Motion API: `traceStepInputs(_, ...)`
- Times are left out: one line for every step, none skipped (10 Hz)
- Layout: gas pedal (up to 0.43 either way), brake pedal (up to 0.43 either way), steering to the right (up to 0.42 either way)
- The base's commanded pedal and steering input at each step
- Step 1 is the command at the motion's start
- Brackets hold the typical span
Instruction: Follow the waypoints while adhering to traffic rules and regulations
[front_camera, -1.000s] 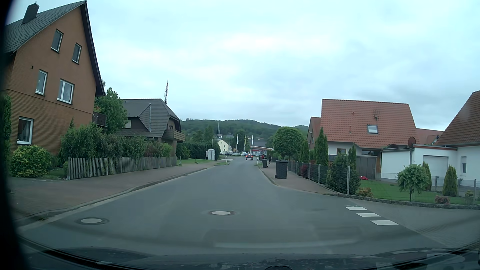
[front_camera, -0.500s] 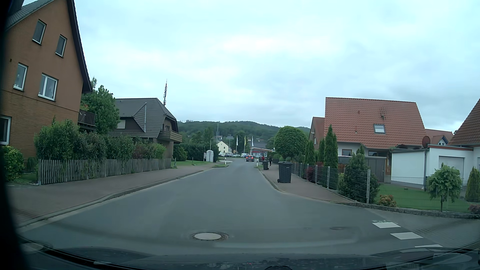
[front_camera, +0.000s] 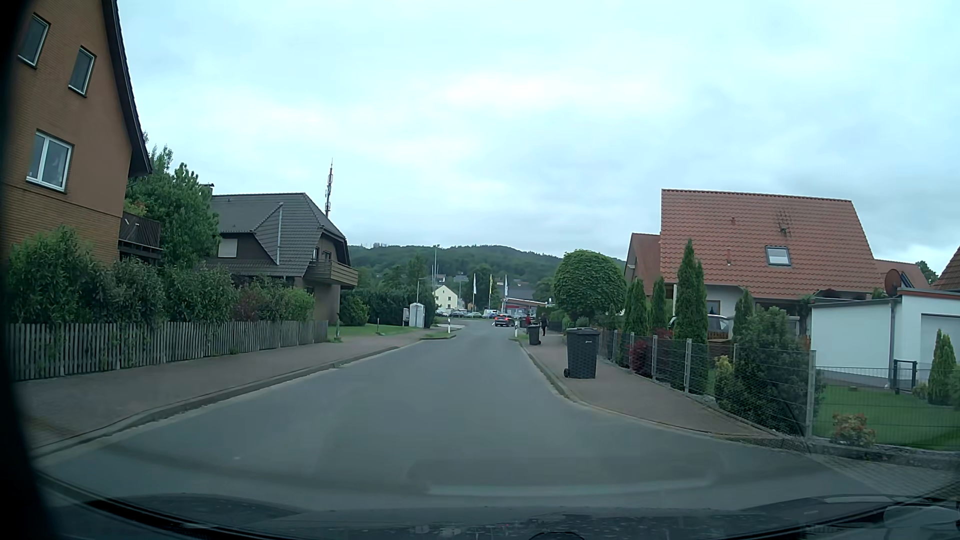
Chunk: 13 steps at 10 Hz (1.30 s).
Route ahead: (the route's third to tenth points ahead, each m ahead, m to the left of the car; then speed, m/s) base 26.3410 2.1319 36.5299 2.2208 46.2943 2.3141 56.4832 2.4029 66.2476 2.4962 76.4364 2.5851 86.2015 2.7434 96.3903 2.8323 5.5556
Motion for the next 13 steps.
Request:
traceStepInputs(0.350, 0.000, -0.038)
traceStepInputs(0.350, 0.000, -0.044)
traceStepInputs(0.350, 0.000, -0.042)
traceStepInputs(0.350, 0.000, -0.030)
traceStepInputs(0.350, 0.000, -0.020)
traceStepInputs(0.350, 0.000, -0.006)
traceStepInputs(0.350, 0.000, -0.001)
traceStepInputs(0.350, 0.000, -0.001)
traceStepInputs(0.350, 0.000, -0.002)
traceStepInputs(0.331, 0.000, -0.003)
traceStepInputs(0.311, 0.000, -0.002)
traceStepInputs(0.299, 0.000, -0.003)
traceStepInputs(0.280, 0.000, -0.003)
